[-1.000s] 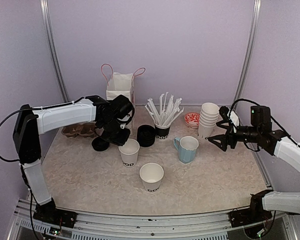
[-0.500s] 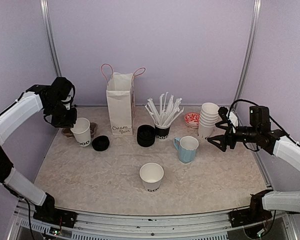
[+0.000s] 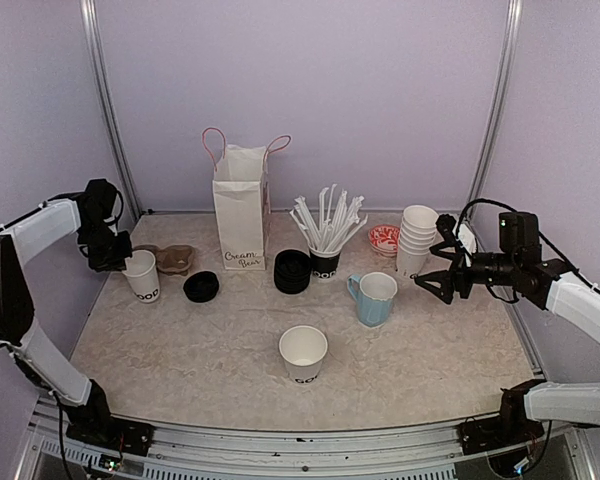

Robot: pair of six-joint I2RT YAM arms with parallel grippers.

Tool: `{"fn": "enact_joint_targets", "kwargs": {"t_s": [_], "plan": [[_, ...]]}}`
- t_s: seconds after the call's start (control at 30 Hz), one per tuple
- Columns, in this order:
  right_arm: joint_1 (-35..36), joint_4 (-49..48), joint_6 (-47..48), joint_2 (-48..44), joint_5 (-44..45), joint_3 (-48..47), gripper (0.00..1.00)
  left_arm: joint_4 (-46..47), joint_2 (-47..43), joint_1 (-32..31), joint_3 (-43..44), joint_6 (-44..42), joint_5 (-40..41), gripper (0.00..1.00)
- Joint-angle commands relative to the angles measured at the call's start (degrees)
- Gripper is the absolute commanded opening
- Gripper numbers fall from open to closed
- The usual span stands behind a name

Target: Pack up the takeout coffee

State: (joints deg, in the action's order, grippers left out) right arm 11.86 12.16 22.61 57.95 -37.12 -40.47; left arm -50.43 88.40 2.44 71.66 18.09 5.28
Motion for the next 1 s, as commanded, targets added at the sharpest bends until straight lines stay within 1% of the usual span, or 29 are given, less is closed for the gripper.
{"fn": "enact_joint_targets", "kwargs": {"t_s": [0.0,0.17,0.27,0.33,0.4,0.47,0.53,0.63,0.77,0.97], "plan": [[-0.61,-0.05,0.42,-0.13,-0.75,0.23,0.77,3.54,1.84,0.97,-0.52,-0.51,-2.83,0.10],[-0.60,-0.03,0.50,-0.04,-0.84,0.24,0.77,2.59,2.49,1.50,0.95,-0.20,-2.22,0.21],[-0.61,0.10,0.50,-0.03,-0.93,0.24,0.77,0.54,1.51,0.74,3.34,0.47,-0.30,0.24],[-0.61,0.06,0.50,0.03,-0.86,0.29,0.77,0.78,-1.61,-2.87,5.92,0.32,1.58,0.26],[-0.59,0.03,0.59,0.18,-0.84,0.26,0.77,1.88,-5.52,-9.53,8.93,-2.52,2.61,0.28],[-0.56,0.05,0.72,0.39,-0.84,0.18,0.77,2.88,-7.27,-15.93,11.09,-6.98,0.50,0.29],[-0.58,-0.01,0.88,0.41,-1.06,0.13,0.77,3.30,-7.57,-20.47,11.44,-11.29,-2.31,0.30],[-0.60,1.29,2.17,0.04,-2.87,-0.12,0.78,3.04,-4.91,-25.07,9.23,-14.25,-1.23,0.30],[-0.61,2.35,2.99,-0.62,-4.37,-0.05,0.79,4.16,0.89,-28.16,5.76,-15.01,0.58,0.30],[-0.61,2.91,4.06,-0.82,-5.64,0.08,0.79,8.20,8.03,-32.28,4.62,-16.14,4.72,0.31]]}}
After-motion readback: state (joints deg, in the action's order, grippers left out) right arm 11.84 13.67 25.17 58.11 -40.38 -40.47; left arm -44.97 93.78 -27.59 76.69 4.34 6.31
